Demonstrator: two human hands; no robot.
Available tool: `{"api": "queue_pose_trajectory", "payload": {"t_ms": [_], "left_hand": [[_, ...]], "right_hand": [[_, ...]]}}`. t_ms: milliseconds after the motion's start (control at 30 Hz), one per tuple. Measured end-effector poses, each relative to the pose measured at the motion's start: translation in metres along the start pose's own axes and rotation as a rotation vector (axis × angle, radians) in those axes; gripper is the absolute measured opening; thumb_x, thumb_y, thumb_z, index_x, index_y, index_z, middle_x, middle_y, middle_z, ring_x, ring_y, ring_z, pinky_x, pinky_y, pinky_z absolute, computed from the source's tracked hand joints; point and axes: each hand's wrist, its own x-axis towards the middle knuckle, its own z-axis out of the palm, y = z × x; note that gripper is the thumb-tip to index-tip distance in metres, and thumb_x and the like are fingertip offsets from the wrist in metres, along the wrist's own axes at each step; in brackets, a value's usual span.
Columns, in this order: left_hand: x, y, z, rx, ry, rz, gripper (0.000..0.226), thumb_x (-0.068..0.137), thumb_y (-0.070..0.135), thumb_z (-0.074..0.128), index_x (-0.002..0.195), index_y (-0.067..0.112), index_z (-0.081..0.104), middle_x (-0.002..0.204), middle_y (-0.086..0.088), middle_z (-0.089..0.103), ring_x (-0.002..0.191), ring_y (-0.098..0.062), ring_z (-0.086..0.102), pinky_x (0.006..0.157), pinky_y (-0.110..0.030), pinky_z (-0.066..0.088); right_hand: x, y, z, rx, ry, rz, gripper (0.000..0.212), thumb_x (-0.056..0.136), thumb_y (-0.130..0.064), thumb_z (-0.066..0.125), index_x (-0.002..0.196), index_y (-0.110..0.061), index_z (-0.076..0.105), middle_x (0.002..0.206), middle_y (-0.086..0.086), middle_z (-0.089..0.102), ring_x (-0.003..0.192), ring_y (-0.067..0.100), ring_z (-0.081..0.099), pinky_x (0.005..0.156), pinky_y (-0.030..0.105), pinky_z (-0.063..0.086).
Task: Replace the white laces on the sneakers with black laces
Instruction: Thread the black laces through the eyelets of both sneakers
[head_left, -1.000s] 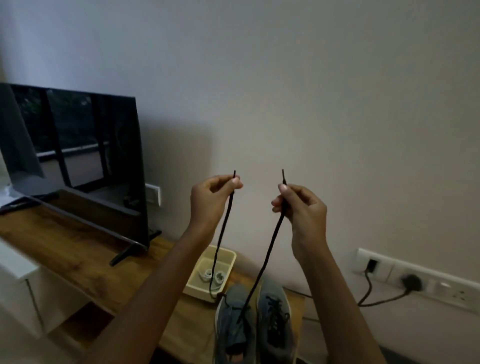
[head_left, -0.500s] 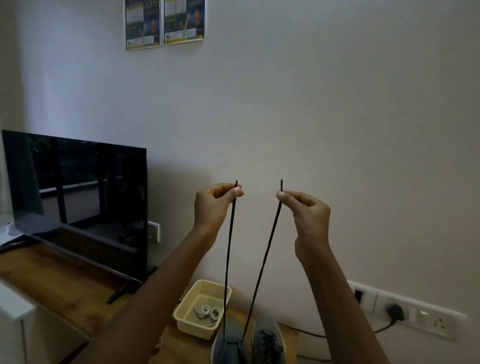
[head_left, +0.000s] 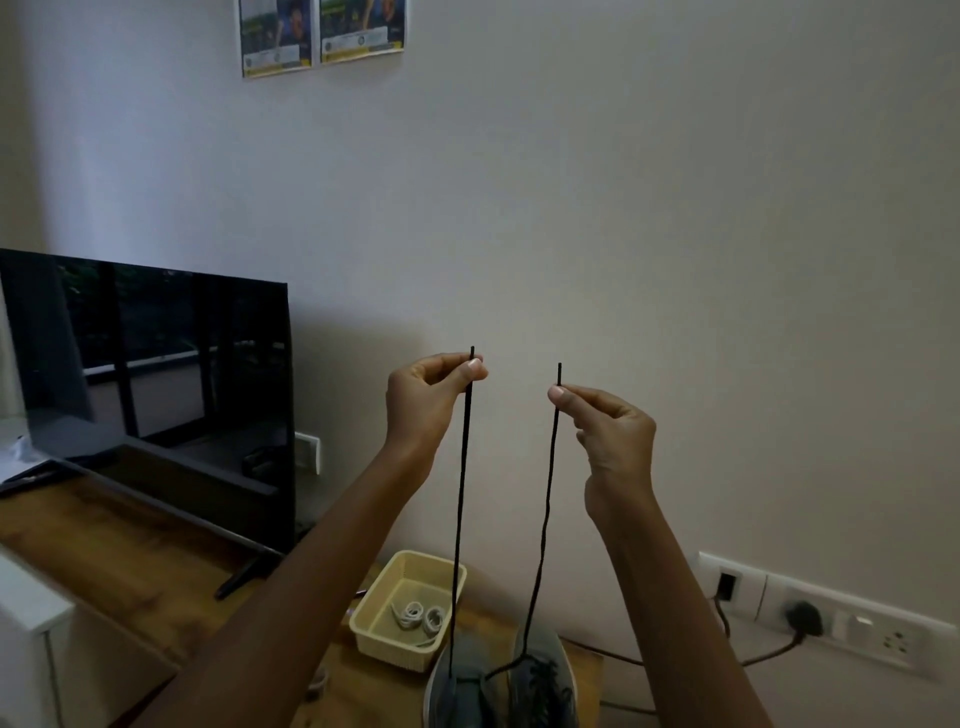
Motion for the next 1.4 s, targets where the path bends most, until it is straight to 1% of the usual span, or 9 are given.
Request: {"api": "queue_pose_trajectory", "payload": {"t_ms": [267, 433, 567, 667, 767, 933, 1067, 1233, 1400], "left_hand": [[0.004, -0.006, -0.002, 0.003, -0.019, 0.013, 0.009, 0.085, 0.013, 0.068, 0.086, 0.021, 0.068, 0.088, 0.001, 0.071, 0.084, -0.006, 0.067, 0.064, 0.000, 0.043], [0.005, -0.041, -0.009, 0.086, -0.057, -0.018, 0.010, 0.087, 0.014, 0.065, 0.084, 0.023, 0.066, 0.083, 0.005, 0.069, 0.077, -0.004, 0.064, 0.066, -0.006, 0.046], [-0.010, -0.127, -0.022, 0.202, -0.048, -0.200, 0.014, 0.086, 0.012, 0.067, 0.077, 0.023, 0.066, 0.079, 0.004, 0.068, 0.077, -0.011, 0.063, 0.074, -0.021, 0.048], [-0.045, -0.215, -0.035, 0.355, -0.058, -0.370, 0.001, 0.086, 0.012, 0.068, 0.086, 0.013, 0.068, 0.082, 0.000, 0.067, 0.083, -0.016, 0.062, 0.067, -0.018, 0.045], [-0.088, -0.295, -0.048, 0.512, -0.092, -0.505, 0.008, 0.085, 0.012, 0.069, 0.091, 0.007, 0.071, 0.085, -0.005, 0.068, 0.087, -0.021, 0.064, 0.065, -0.022, 0.042], [-0.127, -0.369, -0.061, 0.822, -0.185, -0.609, 0.015, 0.088, 0.029, 0.066, 0.097, 0.020, 0.074, 0.096, 0.004, 0.072, 0.094, -0.016, 0.065, 0.074, -0.027, 0.048], [-0.121, -0.392, -0.067, 0.877, -0.214, -0.695, 0.014, 0.087, 0.033, 0.065, 0.089, 0.025, 0.076, 0.087, 0.005, 0.073, 0.087, -0.018, 0.066, 0.080, -0.037, 0.052], [-0.119, -0.402, -0.059, 0.839, -0.249, -0.716, 0.012, 0.084, 0.032, 0.069, 0.089, 0.024, 0.077, 0.089, 0.003, 0.073, 0.088, -0.018, 0.067, 0.083, -0.036, 0.052], [-0.120, -0.404, -0.058, 0.971, -0.392, -0.685, 0.016, 0.085, 0.033, 0.067, 0.098, 0.027, 0.075, 0.099, 0.007, 0.072, 0.097, -0.015, 0.064, 0.090, -0.039, 0.049]], "right_hand": [[0.005, 0.006, 0.005, 0.002, 0.006, -0.006, 0.009, 0.074, -0.007, 0.076, 0.079, -0.012, 0.071, 0.074, -0.006, 0.068, 0.061, -0.011, 0.061, 0.074, 0.017, 0.046], [0.012, 0.035, -0.003, -0.046, -0.020, 0.002, 0.008, 0.075, -0.005, 0.075, 0.081, -0.009, 0.071, 0.075, -0.004, 0.068, 0.061, -0.010, 0.060, 0.065, 0.012, 0.047], [0.012, 0.107, -0.020, -0.179, -0.060, 0.055, 0.008, 0.075, -0.002, 0.075, 0.075, -0.009, 0.070, 0.073, 0.002, 0.068, 0.066, 0.001, 0.062, 0.061, 0.008, 0.047], [0.005, 0.188, -0.038, -0.332, -0.061, 0.191, 0.013, 0.074, 0.000, 0.075, 0.071, -0.011, 0.069, 0.071, 0.004, 0.067, 0.068, 0.013, 0.061, 0.061, 0.016, 0.048], [-0.011, 0.263, -0.059, -0.517, -0.083, 0.362, 0.010, 0.075, 0.000, 0.074, 0.073, -0.008, 0.068, 0.065, 0.000, 0.063, 0.066, 0.015, 0.059, 0.058, 0.020, 0.044], [-0.035, 0.345, -0.079, -1.032, -0.278, 0.429, 0.002, 0.082, -0.026, 0.069, 0.081, -0.025, 0.070, 0.083, -0.008, 0.068, 0.093, 0.013, 0.060, 0.092, 0.032, 0.038], [-0.040, 0.356, -0.069, -1.336, -0.413, 0.276, 0.009, 0.089, -0.029, 0.056, 0.079, -0.029, 0.054, 0.088, -0.008, 0.061, 0.105, 0.017, 0.051, 0.097, 0.038, 0.021], [-0.044, 0.359, -0.065, -1.454, -0.515, 0.228, 0.011, 0.092, -0.020, 0.050, 0.083, -0.025, 0.046, 0.097, -0.004, 0.063, 0.104, 0.020, 0.053, 0.102, 0.041, 0.021], [-0.042, 0.360, -0.069, -1.427, -0.524, 0.265, 0.011, 0.091, -0.018, 0.048, 0.083, -0.025, 0.045, 0.082, -0.009, 0.048, 0.100, 0.018, 0.056, 0.105, 0.042, 0.020]]}}
